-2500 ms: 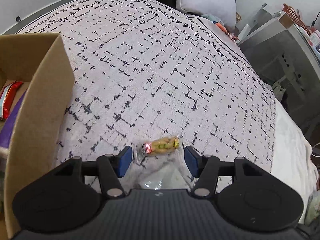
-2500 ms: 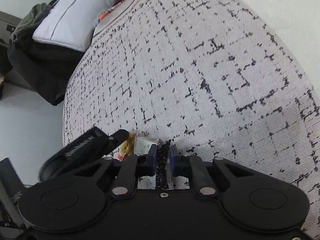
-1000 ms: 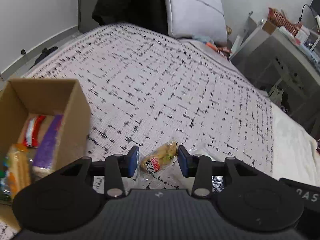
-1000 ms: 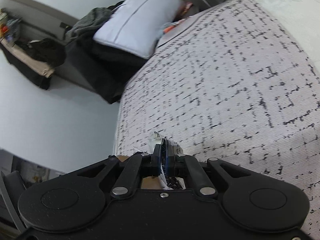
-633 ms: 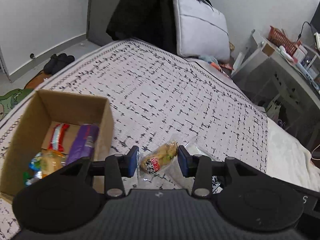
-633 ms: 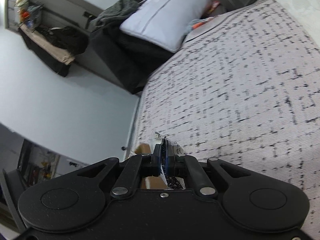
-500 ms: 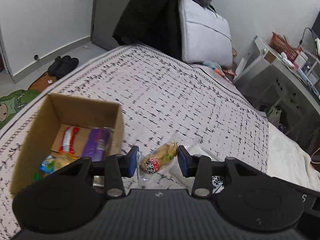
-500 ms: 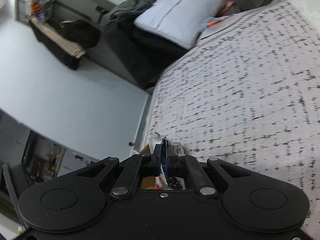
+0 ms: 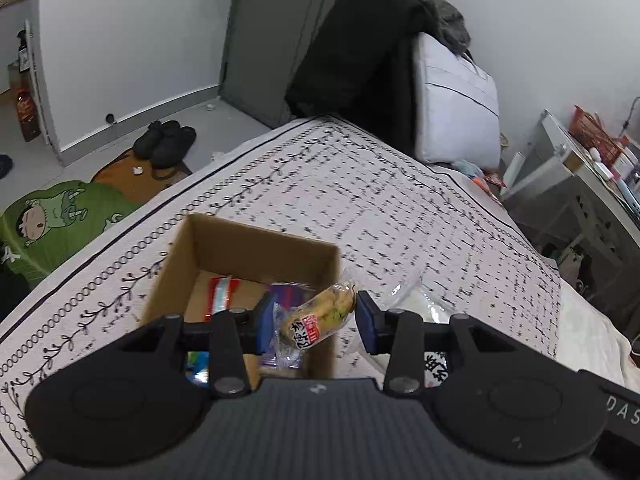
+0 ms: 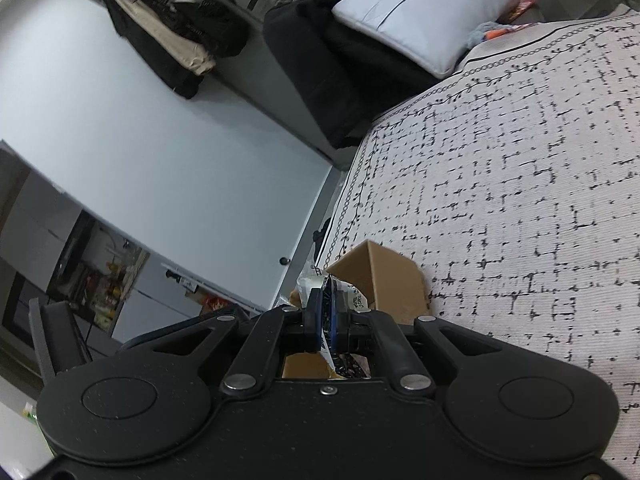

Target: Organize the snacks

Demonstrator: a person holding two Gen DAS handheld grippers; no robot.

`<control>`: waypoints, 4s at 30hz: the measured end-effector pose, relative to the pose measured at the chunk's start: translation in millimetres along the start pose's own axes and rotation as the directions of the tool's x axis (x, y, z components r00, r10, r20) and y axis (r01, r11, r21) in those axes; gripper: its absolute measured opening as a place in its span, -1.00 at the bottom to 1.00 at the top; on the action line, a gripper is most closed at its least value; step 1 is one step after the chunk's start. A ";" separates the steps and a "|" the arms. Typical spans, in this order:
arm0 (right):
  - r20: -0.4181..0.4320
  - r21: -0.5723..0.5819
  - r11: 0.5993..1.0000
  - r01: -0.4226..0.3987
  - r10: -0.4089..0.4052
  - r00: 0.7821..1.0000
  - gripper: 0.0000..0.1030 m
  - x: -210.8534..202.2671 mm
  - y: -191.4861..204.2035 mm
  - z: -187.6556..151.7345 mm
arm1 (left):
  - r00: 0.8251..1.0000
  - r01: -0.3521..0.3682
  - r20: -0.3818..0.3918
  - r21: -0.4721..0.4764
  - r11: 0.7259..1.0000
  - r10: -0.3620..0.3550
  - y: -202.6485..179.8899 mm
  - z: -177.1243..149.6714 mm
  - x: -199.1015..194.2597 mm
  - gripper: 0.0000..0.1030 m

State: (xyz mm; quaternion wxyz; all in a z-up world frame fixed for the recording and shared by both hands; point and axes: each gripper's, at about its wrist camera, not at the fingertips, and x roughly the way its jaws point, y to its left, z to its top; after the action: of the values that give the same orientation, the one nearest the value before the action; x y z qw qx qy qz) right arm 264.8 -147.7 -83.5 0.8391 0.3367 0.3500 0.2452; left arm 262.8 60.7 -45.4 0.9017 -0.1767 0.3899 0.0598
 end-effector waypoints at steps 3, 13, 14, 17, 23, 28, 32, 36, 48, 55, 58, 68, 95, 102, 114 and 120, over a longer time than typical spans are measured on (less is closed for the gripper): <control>-0.013 -0.019 1.000 0.004 -0.004 1.000 -0.93 8.0 4.7 -5.0 | 1.000 -0.005 -0.006 -0.019 1.000 0.005 13.5 1.3 1.6 -0.20; -0.040 -0.046 0.999 0.027 -0.028 0.999 -0.93 28.9 12.7 -11.6 | 0.999 -0.014 -0.030 -0.071 0.997 0.012 48.7 5.9 18.7 -0.20; -0.039 -0.047 0.998 0.029 -0.031 0.999 -0.93 30.9 13.4 -11.5 | 0.999 -0.016 -0.034 -0.076 0.997 0.013 51.7 6.2 21.3 -0.20; -0.038 -0.045 0.998 0.036 -0.038 0.999 -0.93 36.9 13.5 -10.7 | 0.999 -0.022 -0.046 -0.088 0.996 0.018 59.9 6.6 28.1 -0.20; -0.037 -0.040 0.998 0.054 -0.055 0.998 -0.93 45.7 11.3 -9.2 | 0.998 -0.012 -0.064 -0.078 0.997 0.007 65.0 10.1 40.3 -0.16; -0.023 -0.009 0.999 0.035 -0.035 0.999 -0.67 52.6 8.0 -7.6 | 0.997 -0.036 -0.064 -0.043 0.998 0.033 62.8 17.6 43.3 0.06; -0.024 0.004 1.000 0.026 -0.026 0.999 -0.17 51.0 6.7 -8.7 | 0.996 -0.047 -0.073 -0.077 0.996 0.042 70.6 20.1 44.9 0.19; -0.015 0.013 0.998 0.057 -0.057 0.998 -0.08 44.8 5.2 -8.6 | 0.995 -0.054 -0.091 -0.085 0.995 0.046 72.8 19.9 46.2 0.21; -0.013 -0.029 0.993 0.116 -0.117 0.993 0.18 22.2 13.0 -16.3 | 0.994 -0.054 -0.095 -0.060 0.997 0.048 65.5 11.1 29.1 0.46; 0.009 -0.093 0.979 0.183 -0.183 0.983 0.29 -4.2 10.1 -21.1 | 0.991 -0.080 -0.110 -0.046 0.996 0.075 58.5 2.5 18.5 0.57; 0.029 -0.131 0.969 0.210 -0.208 0.978 0.31 -20.5 8.4 -21.8 | 0.991 -0.078 -0.107 -0.027 0.997 0.075 53.1 -1.2 11.4 0.57; 0.082 -0.195 0.945 0.262 -0.251 0.965 0.56 -68.9 9.3 -24.8 | 0.992 -0.068 -0.104 0.001 0.998 0.068 38.5 -20.2 -15.5 0.58; 0.236 -0.309 0.877 0.367 -0.303 0.923 1.00 -156.2 34.8 -61.3 | 0.999 0.026 0.016 0.081 0.996 -0.028 21.3 -58.6 -116.3 0.99; 0.245 -0.348 0.859 0.376 -0.304 0.921 1.00 -171.1 46.5 -78.3 | 0.998 0.031 0.043 0.105 0.994 -0.035 31.4 -70.6 -140.6 0.99; 0.253 -0.388 0.841 0.377 -0.297 0.921 1.00 -189.5 62.1 -99.1 | 0.996 0.030 0.077 0.149 0.988 -0.042 45.7 -91.2 -176.3 0.99; 0.245 -0.399 0.841 0.365 -0.286 0.927 1.00 -198.3 63.7 -109.6 | 0.995 0.020 0.095 0.179 0.984 -0.037 51.5 -101.3 -191.0 0.99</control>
State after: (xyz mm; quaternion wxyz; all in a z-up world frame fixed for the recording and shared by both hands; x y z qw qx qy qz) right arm 45.3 -191.3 -10.8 0.9498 0.0956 0.2628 0.1404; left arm 49.5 77.3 14.9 0.9328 -0.0980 0.3463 0.0205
